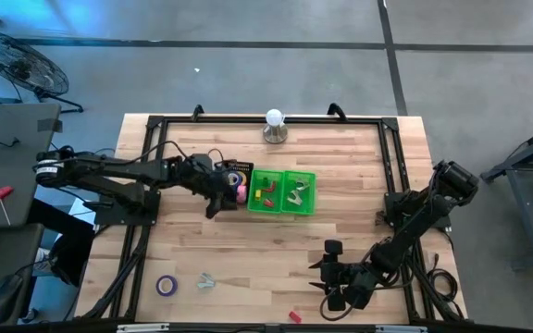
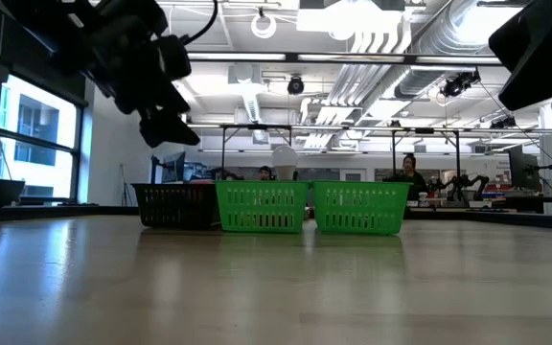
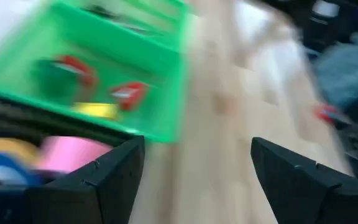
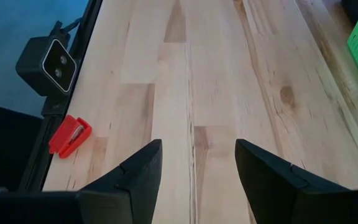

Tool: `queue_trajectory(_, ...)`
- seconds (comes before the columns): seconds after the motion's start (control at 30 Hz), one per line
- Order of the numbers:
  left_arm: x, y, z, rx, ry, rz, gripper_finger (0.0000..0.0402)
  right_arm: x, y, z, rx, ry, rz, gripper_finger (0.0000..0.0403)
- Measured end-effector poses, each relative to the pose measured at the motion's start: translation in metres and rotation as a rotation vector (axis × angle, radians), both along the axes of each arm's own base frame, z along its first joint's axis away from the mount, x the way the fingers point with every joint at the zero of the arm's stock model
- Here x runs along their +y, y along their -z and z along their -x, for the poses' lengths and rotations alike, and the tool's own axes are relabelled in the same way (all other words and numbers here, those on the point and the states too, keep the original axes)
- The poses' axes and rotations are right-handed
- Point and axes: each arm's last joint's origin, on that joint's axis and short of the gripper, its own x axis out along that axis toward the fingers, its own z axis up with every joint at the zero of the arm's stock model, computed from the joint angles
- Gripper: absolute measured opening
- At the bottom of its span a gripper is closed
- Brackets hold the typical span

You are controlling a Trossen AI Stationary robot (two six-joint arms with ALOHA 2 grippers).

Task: Pick and place Stapler, Stapler remover, tape
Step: Put the blue staple remover into the right green bin

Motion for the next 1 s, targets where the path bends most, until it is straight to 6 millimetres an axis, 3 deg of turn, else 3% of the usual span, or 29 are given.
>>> queue_trajectory(0.2, -0.038, 0.002, 0.002, 0.039, 0.205, 0.069, 0.0287, 0.0, 0.0, 0.0, 0.0, -0.008, 0.01, 0.0195)
queue_trajectory(0.33, -0.072, 0.01, 0.014, 0.171, 0.358, 0.101, 0.0287, 0.0, 0.0, 0.0, -0.001, -0.013, 0.017, 0.0195)
queue_trajectory(0.47, -0.1, 0.017, 0.027, 0.293, 0.319, 0.07, 0.0287, 0.0, 0.0, 0.0, -0.015, -0.019, 0.058, 0.0195)
queue_trajectory(0.63, -0.125, 0.018, 0.039, 0.321, 0.283, 0.037, 0.0287, -0.004, -0.003, -0.005, -0.077, 0.011, 0.137, 0.0195)
queue_trajectory(0.83, -0.159, 0.001, 0.045, 0.328, 0.291, -0.033, 0.0287, -0.014, -0.007, -0.021, -0.094, -0.045, 0.137, 0.0195)
queue_trajectory(1.0, -0.189, -0.014, 0.035, 0.379, 0.251, -0.203, 0.0287, -0.021, -0.007, -0.029, -0.062, -0.069, 0.091, 0.0195)
